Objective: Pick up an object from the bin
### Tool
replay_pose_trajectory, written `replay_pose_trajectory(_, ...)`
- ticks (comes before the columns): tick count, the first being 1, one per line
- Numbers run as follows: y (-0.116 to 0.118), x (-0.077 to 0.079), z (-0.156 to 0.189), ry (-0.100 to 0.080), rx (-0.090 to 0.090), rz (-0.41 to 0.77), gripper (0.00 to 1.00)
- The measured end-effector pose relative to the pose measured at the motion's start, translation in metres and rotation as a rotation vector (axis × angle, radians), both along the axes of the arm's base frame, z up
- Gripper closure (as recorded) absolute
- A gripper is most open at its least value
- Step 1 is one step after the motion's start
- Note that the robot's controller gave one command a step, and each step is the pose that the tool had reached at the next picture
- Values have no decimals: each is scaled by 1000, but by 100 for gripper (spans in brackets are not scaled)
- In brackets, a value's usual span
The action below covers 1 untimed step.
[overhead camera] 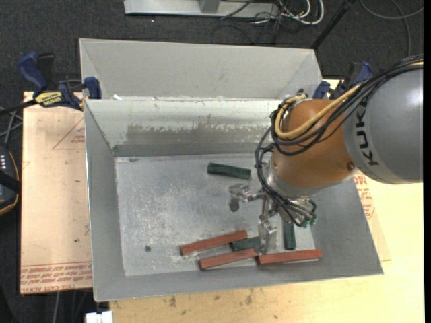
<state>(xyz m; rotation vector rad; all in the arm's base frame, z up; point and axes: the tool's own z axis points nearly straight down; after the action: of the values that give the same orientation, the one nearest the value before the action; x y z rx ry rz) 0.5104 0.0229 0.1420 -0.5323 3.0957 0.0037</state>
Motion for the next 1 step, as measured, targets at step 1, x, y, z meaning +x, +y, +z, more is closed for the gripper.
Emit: replay_pose_trajectory(1, -30, -9, 28, 4, 0, 16, 0)
